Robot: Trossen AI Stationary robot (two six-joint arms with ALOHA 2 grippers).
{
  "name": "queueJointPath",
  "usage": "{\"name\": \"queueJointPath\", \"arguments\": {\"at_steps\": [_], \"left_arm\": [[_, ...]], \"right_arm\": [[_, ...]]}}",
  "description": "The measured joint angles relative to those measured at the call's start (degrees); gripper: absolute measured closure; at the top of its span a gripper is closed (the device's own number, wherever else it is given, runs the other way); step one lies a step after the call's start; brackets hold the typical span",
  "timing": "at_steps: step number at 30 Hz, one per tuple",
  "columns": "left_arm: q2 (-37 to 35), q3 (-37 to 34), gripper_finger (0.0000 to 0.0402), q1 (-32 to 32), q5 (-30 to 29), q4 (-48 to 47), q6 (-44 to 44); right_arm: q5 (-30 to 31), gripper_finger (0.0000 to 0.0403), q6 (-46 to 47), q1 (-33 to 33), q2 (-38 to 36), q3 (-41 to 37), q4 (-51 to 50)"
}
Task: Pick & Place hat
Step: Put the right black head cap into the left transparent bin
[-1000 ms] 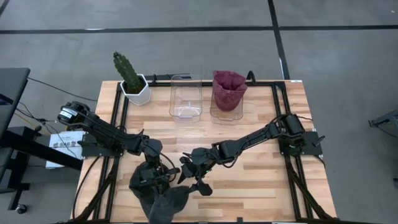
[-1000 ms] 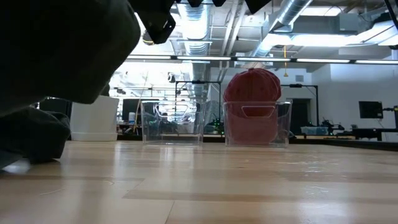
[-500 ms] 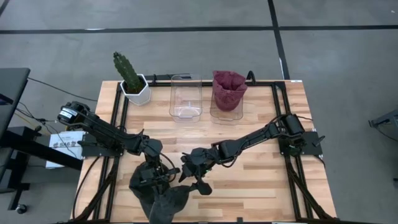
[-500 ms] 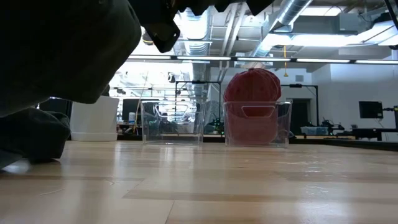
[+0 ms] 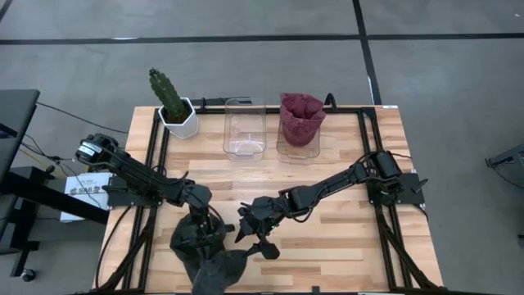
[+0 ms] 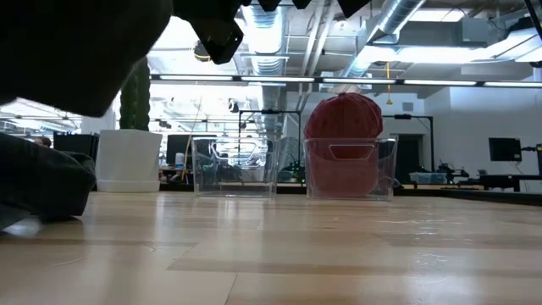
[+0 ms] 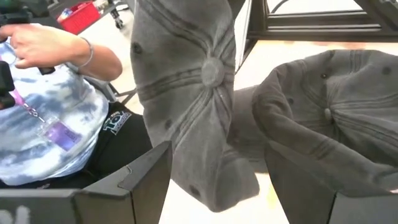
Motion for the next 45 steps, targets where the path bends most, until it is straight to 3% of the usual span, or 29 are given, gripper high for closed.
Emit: {"name": "queueJointPath", "arguments": {"at_steps": [17,21,27,36,45], "left_arm": [[0.0,0.0,0.0392,1.86,-0.88,5.04,-0.26],[0.0,0.0,0.0392,2.08,-0.95,5.02,-0.89],[0.0,0.0,0.0392,2.08,-2.97,4.84,-1.72],[0.0,0.0,0.0387,2.21,-7.75,4.8,-14.37],[0.0,0.0,0.0325,2.36,-10.07,1.55,-28.53]], "right_arm": [[-1.64,0.0161,0.02,3.69,0.0,0.0,3.32],[-1.75,0.0211,-2.68,5.13,0.02,-0.02,4.94],[-1.5,0.0381,-3.87,5.23,0.01,-0.02,6.24],[6.58,0.04,-3.08,5.2,-0.18,-0.02,2.23],[7.88,0.0402,-2.84,5.92,-2.05,-0.09,-4.06]]}}
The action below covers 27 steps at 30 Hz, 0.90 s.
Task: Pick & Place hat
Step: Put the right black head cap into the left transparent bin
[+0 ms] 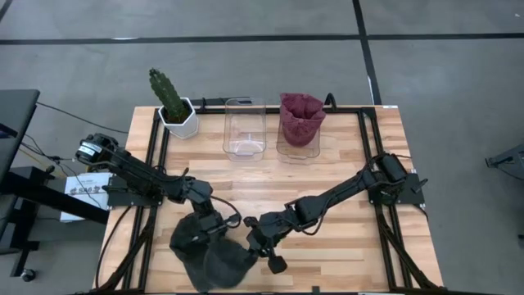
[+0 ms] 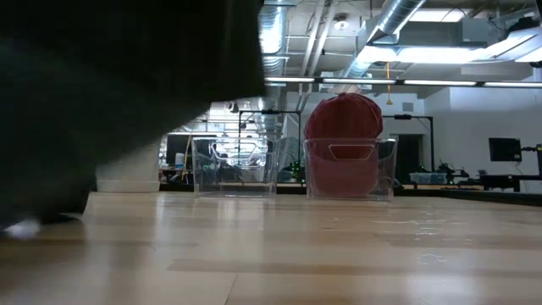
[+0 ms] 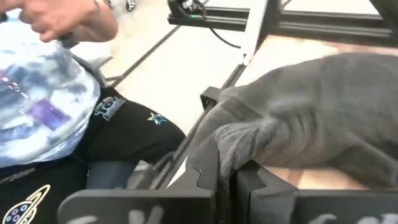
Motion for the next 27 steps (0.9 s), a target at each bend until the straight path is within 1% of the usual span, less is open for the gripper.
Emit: {"name": "queueJointPath", "arguments": {"at_steps": [2,5,8,11,13,16,19,24,27], "left_arm": [[0.0,0.0,0.0314,0.01,-3.3,-0.82,-0.22],[0.0,0.0,0.0304,0.02,-9.66,-0.79,0.02],[0.0,0.0,0.0302,0.02,-15.35,-0.25,0.15],[0.0,0.0,0.0304,0.34,-19.0,-0.32,0.17],[0.0,0.0,0.0304,0.78,-20.24,-0.05,0.35],[0.02,0.0,0.0304,1.37,-20.55,1.77,2.73],[0.02,0.0,0.0305,1.31,-20.39,4.27,3.21],[0.04,0.0,0.0303,1.36,-20.37,5.2,3.23],[0.19,0.0,0.0303,1.66,-20.42,5.24,3.23]], "right_arm": [[1.06,0.0402,-0.3,0.74,-1.05,0.01,-1.4],[4.83,0.0402,-1.66,1.85,-2.71,0.05,-3.54],[8.37,0.0402,-2.71,3.18,-4.43,0.05,-6.21],[10.82,0.0402,-3.75,4.53,-6.63,0.05,-9.29],[12.07,0.0402,-4.14,5.11,-8.0,0.05,-11.3],[13.72,0.0403,-5.22,5.71,-9.61,0.05,-14.53],[14.71,0.0403,-5.23,5.43,-10.75,0.07,-16.97],[14.65,0.0403,-5.38,5.13,-10.89,0.07,-18.96],[12.39,0.0403,-6.59,5.18,-10.89,0.07,-19.45]]}}
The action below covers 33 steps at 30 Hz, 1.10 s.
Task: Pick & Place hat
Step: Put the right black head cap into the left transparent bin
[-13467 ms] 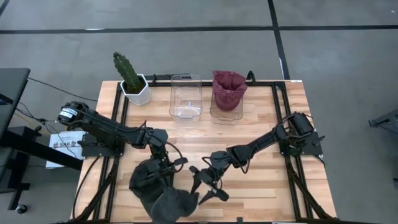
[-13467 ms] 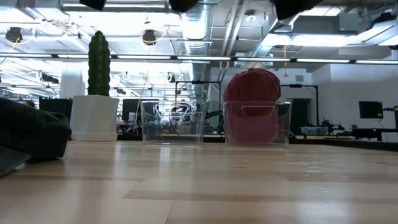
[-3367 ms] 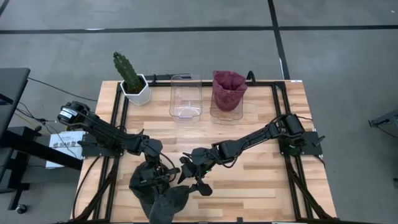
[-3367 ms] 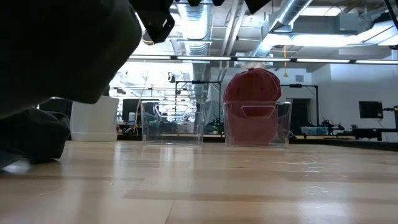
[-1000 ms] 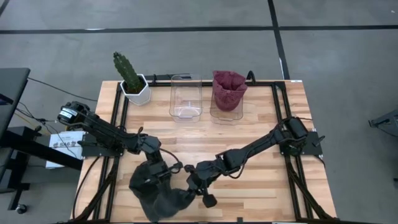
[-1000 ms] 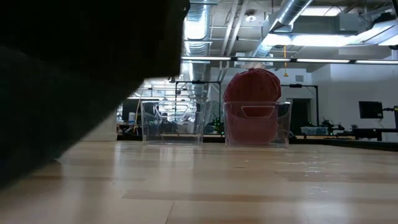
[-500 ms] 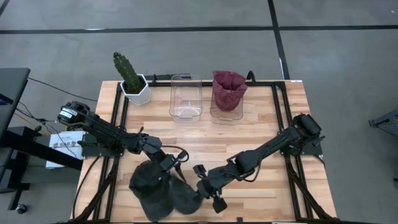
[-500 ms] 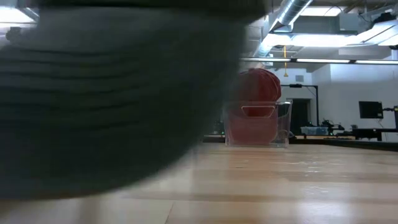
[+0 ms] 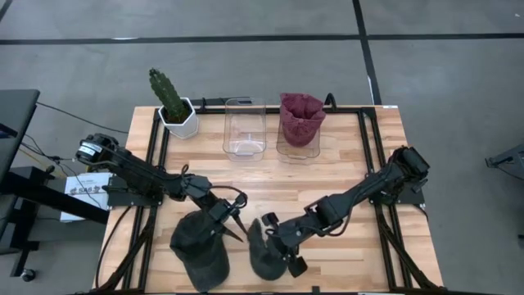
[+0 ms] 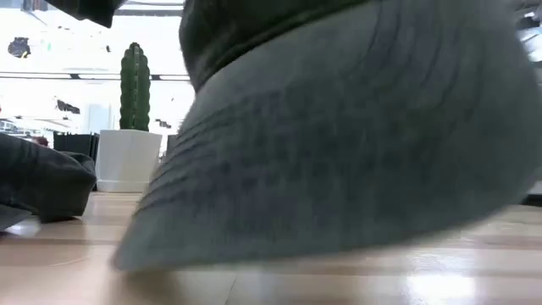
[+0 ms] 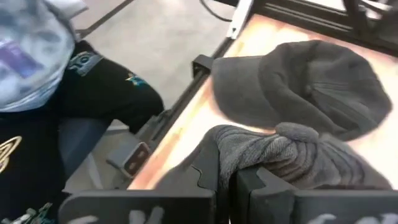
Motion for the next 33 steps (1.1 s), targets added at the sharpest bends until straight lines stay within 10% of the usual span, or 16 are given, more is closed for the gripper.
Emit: {"name": "queueJointPath", "arguments": {"at_steps": [33], "left_arm": [[12.44,0.02,0.0305,1.88,6.95,13.48,-0.98]], "right_arm": [[-12.9,0.0403,-4.83,-0.52,0.5,0.0,0.69]]}}
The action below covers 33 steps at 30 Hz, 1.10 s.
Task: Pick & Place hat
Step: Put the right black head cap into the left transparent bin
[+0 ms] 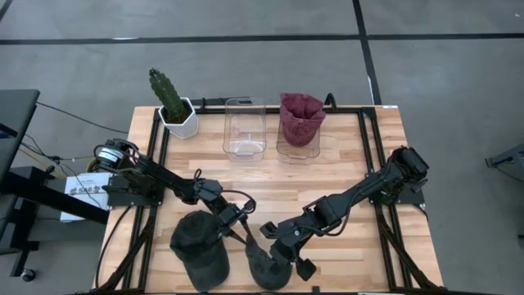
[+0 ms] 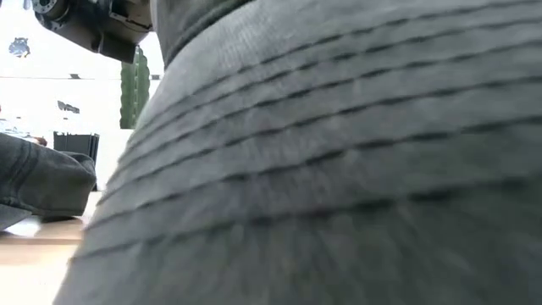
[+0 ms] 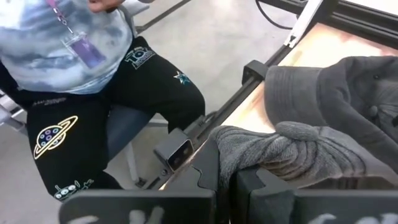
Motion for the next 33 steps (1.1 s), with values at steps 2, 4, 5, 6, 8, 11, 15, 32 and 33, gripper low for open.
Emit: {"name": "queueJointPath", "arguments": {"at_steps": [2,4,5,6,8,11,15,32,33], "left_arm": [[0.0,0.0,0.0305,0.0,-0.01,0.11,-0.73],[0.0,0.0,0.0304,0.0,0.0,0.03,-0.79],[0.0,0.0,0.0304,0.0,0.0,0.05,-0.82],[0.0,0.0,0.0305,0.0,0.0,-0.01,-1.08],[0.25,0.03,0.0305,0.0,0.0,0.1,-2.08],[1.58,0.09,0.0304,0.0,-0.28,0.04,-2.35],[4.81,1.21,0.0305,0.0,-0.47,0.06,-3.52],[6.17,4.2,0.0303,-0.18,6.41,0.22,-3.81],[5.88,4.2,0.0303,-0.16,6.37,0.22,-3.82]], "right_arm": [[-0.01,0.0403,0.02,-0.25,0.0,0.0,0.03],[0.03,0.0403,0.01,-0.35,0.0,0.0,-0.02],[0.04,0.0403,0.01,-0.55,0.0,0.0,-0.04],[0.02,0.0403,0.01,-0.63,0.0,0.0,0.0],[0.04,0.0403,0.03,-0.94,0.0,0.0,-0.02],[0.04,0.0403,0.01,-1.36,0.0,0.0,-0.04],[0.06,0.0403,0.01,-2.11,0.0,0.0,-0.15],[0.7,0.0403,4.74,-2.79,-0.11,0.0,-7.56],[0.69,0.0403,4.74,-2.75,-0.11,0.0,-7.56]]}}
